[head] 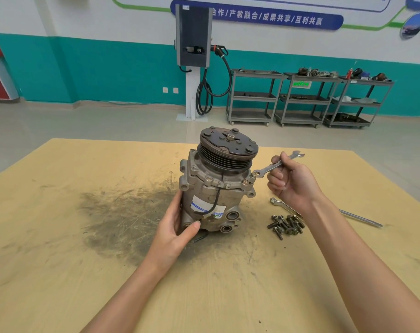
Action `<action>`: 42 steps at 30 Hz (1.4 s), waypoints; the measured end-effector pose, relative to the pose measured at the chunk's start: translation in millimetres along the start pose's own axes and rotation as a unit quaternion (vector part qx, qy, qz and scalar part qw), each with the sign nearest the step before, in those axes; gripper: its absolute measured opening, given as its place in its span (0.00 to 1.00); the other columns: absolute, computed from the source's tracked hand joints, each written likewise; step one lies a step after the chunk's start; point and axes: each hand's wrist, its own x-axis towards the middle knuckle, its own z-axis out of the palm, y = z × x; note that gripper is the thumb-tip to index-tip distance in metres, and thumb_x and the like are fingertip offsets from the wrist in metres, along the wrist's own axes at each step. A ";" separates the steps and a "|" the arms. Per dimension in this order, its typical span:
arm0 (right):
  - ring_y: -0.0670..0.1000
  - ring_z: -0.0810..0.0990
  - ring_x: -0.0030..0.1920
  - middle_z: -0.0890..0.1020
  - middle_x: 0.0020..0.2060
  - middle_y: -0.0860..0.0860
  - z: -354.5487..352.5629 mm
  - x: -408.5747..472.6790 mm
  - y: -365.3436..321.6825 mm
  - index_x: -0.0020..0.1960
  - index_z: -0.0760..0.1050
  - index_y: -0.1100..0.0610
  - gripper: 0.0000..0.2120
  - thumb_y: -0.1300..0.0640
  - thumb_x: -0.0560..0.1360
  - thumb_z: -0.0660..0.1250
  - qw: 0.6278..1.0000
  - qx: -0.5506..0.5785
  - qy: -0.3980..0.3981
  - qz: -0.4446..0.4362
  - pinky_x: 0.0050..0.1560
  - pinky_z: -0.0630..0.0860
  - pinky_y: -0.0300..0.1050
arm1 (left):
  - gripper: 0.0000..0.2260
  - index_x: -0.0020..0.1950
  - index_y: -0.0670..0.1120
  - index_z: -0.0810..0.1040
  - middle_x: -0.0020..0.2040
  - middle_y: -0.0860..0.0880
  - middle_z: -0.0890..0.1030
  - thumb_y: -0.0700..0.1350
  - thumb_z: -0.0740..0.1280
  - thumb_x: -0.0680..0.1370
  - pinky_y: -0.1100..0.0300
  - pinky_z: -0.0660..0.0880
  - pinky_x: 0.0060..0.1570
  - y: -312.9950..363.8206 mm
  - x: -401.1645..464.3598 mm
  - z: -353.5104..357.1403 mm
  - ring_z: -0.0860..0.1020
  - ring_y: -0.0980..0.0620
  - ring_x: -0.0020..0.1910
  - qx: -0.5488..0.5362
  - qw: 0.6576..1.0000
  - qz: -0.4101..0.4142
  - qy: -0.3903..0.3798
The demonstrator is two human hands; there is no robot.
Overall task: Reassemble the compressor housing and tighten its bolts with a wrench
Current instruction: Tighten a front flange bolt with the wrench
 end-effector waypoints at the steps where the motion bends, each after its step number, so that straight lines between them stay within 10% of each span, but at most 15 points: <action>1: 0.46 0.63 0.20 0.68 0.21 0.49 0.4 -1.6 1.9 0.41 0.69 0.57 0.16 0.52 0.83 0.52 1.000 0.004 0.001 -0.009 0.21 0.60 0.36 | 0.33 0.72 0.59 0.60 0.66 0.73 0.73 0.36 0.71 0.75 0.73 0.66 0.67 0.1 0.1 0.5 0.68 0.70 0.70 0.006 1.000 0.000 -0.002; 8: 0.48 0.65 0.21 0.70 0.22 0.50 3.0 -28.3 37.8 0.42 0.69 0.57 0.15 0.52 0.84 0.53 0.983 0.037 0.048 -0.172 0.25 0.61 0.38 | 0.35 0.74 0.56 0.58 0.70 0.66 0.68 0.29 0.67 0.77 0.72 0.65 0.69 0.5 0.3 1.8 0.67 0.71 0.70 0.019 1.000 -0.005 0.008; 23: 0.48 0.71 0.26 0.74 0.25 0.46 19.9 -66.5 70.6 0.45 0.69 0.49 0.06 0.50 0.79 0.58 0.844 -0.255 0.120 -0.455 0.30 0.67 0.46 | 0.35 0.74 0.56 0.58 0.69 0.66 0.70 0.26 0.66 0.77 0.73 0.68 0.65 0.3 -0.3 1.5 0.70 0.71 0.69 0.022 1.000 -0.002 0.008; 42: 0.46 0.60 0.18 0.66 0.20 0.51 9.9 -8.7 9.1 0.38 0.67 0.56 0.20 0.49 0.84 0.49 0.996 0.013 0.042 -0.075 0.21 0.53 0.37 | 0.36 0.74 0.54 0.58 0.69 0.64 0.70 0.24 0.64 0.76 0.73 0.70 0.61 4.0 -0.5 2.6 0.72 0.71 0.67 0.010 1.000 -0.001 0.001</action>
